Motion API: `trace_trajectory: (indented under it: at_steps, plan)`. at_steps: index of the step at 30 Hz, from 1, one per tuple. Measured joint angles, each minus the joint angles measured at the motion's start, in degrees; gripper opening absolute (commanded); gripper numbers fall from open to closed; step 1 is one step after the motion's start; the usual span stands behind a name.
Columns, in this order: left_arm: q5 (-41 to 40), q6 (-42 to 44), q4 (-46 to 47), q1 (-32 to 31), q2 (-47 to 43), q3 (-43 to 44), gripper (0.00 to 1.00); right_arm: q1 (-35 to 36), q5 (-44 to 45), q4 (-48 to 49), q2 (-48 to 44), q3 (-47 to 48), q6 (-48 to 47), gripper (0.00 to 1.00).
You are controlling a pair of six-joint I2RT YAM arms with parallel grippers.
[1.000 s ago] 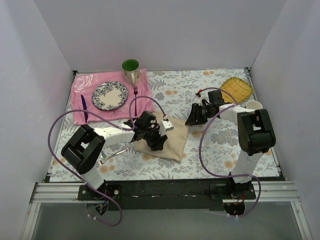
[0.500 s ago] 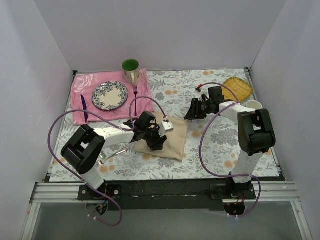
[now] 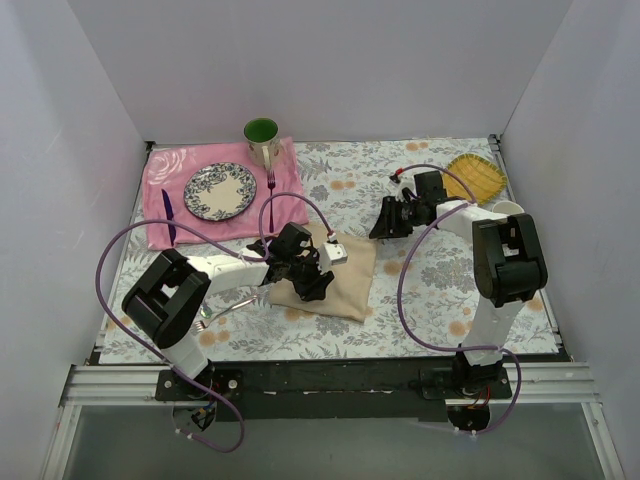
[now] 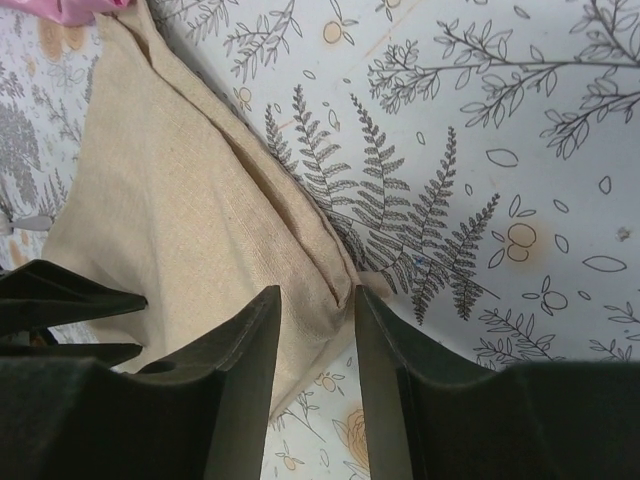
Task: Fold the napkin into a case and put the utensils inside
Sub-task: Smooth out the lower triangle-folded napkin at the center of the board.
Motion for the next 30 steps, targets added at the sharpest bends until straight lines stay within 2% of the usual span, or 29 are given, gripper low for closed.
trace_trajectory:
  at_steps: [2,5,8,9,11,30]
  plan:
    - [0.0,0.0,0.0,0.0,0.0,0.0,0.4,0.2,0.3,-0.9,0.5,0.0,-0.2,0.43]
    - [0.0,0.0,0.0,0.0,0.0,0.0,0.4,0.4,0.4,-2.0,0.6,0.0,-0.9,0.37]
    - [0.0,0.0,0.0,0.0,0.0,0.0,0.4,0.6,0.3,-2.1,0.6,0.0,-1.6,0.19]
    - [0.0,0.0,0.0,0.0,0.0,0.0,0.39,0.6,0.2,-2.0,0.6,0.0,-1.8,0.09]
    - [0.0,0.2,0.0,0.0,0.0,0.0,0.39,0.7,0.0,-2.0,0.6,0.0,-1.9,0.01]
    - [-0.5,2.8,2.0,0.0,-0.6,-1.6,0.32,-0.3,2.2,2.4,-4.3,-1.5,-2.6,0.01]
